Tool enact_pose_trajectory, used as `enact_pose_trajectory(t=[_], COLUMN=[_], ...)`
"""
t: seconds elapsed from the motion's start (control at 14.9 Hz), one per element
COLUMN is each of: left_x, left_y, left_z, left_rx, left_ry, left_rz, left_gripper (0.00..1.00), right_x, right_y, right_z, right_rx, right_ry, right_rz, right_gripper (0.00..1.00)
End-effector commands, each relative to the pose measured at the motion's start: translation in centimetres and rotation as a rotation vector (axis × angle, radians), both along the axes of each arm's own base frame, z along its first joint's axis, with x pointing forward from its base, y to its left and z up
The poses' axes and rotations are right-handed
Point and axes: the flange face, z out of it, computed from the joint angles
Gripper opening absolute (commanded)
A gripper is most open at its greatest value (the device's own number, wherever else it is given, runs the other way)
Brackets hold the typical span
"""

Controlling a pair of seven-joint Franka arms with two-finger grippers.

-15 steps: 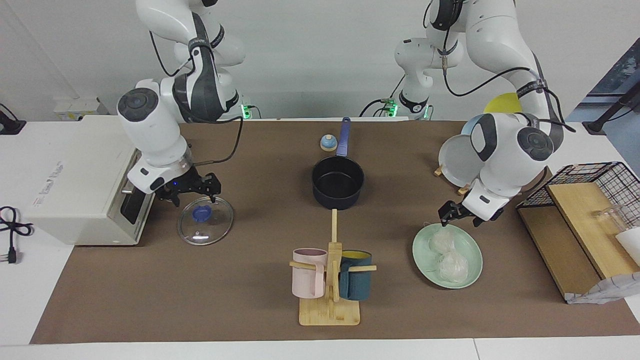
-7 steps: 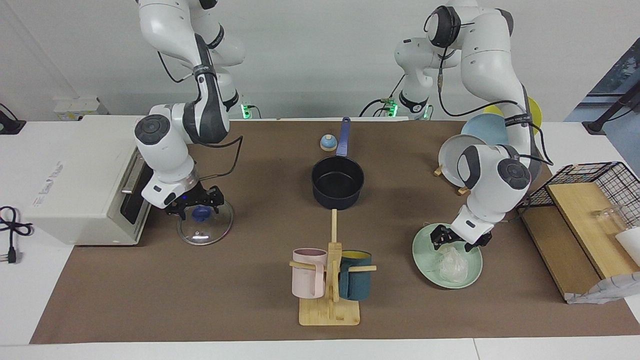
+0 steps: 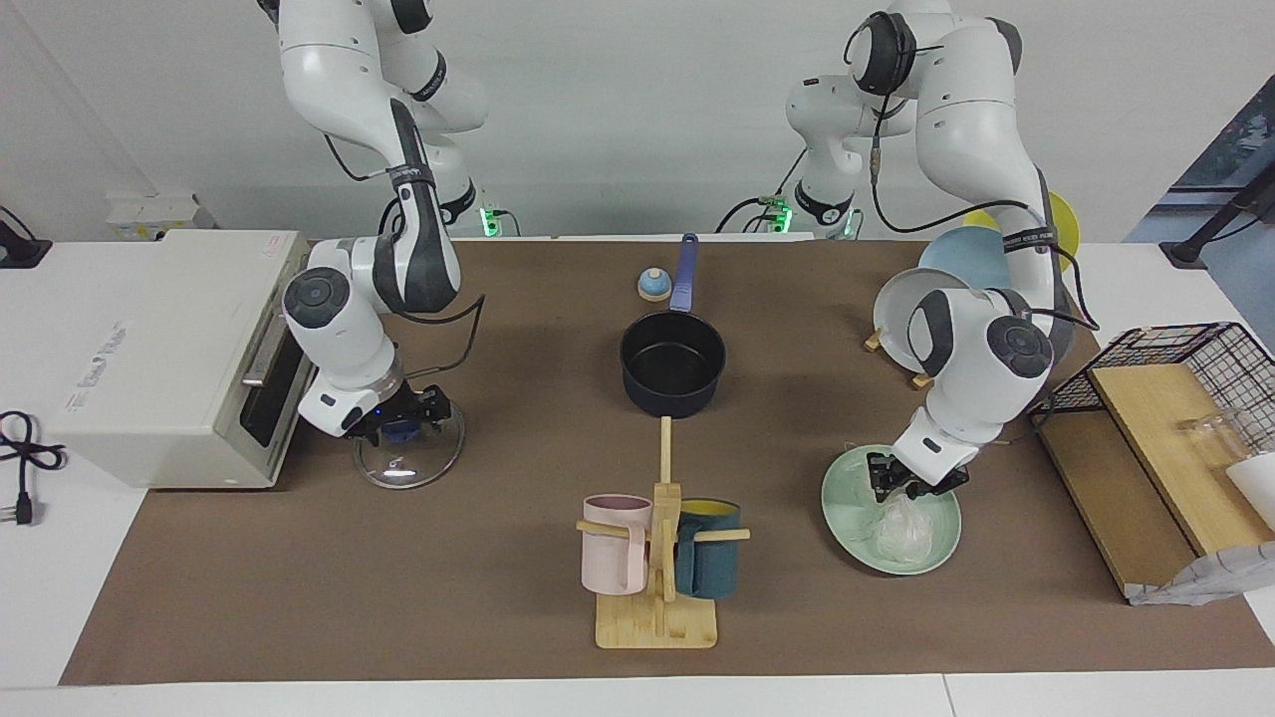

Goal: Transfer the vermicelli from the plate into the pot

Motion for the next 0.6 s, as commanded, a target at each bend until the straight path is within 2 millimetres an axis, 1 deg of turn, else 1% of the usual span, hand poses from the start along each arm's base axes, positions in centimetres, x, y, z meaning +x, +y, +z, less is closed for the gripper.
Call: enact_pose_trajectory(t=[0.0, 0.07, 0.13, 0.2, 0.27, 0.33, 0.4, 0.54], left_x=[0.3, 0.0, -0.4, -0.9, -1.5, -2.1, -2.6, -4.7], left_y=[0.0, -0.1, 0.0, 0.1, 0.2, 0.2, -0.1, -1.2], left_z=[1.0, 1.7, 3.0, 5.6, 7.7, 10.4, 12.8, 17.9], left_rx=[0.009, 0.006, -0.013, -0.04, -0.063, -0.089, -0.113, -0.148], left_ry=[-0.011, 0.004, 0.024, 0.031, 0.062, 0.095, 0.123, 0.147], left_rz=[-0.012, -0.005, 0.008, 0.022, 0.033, 0.051, 0.096, 0.209], left_gripper=[0.0, 0.0, 0.0, 0.0, 0.0, 0.0, 0.0, 0.0], right_x=[-0.7, -0.8, -0.8, -0.8, -0.8, -0.8, -0.8, -0.9], right_y=[-0.1, -0.2, -0.2, -0.2, -0.2, -0.2, -0.2, -0.2], right_z=[0.3, 0.3, 0.3, 0.3, 0.3, 0.4, 0.3, 0.3], right_rx=[0.005, 0.004, 0.004, 0.004, 0.004, 0.004, 0.004, 0.003], right_ry=[-0.002, 0.006, 0.009, 0.009, 0.01, 0.012, 0.015, 0.018], right_rz=[0.022, 0.022, 0.022, 0.022, 0.022, 0.022, 0.023, 0.026], right_gripper=[1.0, 1.0, 0.99, 0.99, 0.97, 0.95, 0.91, 0.85])
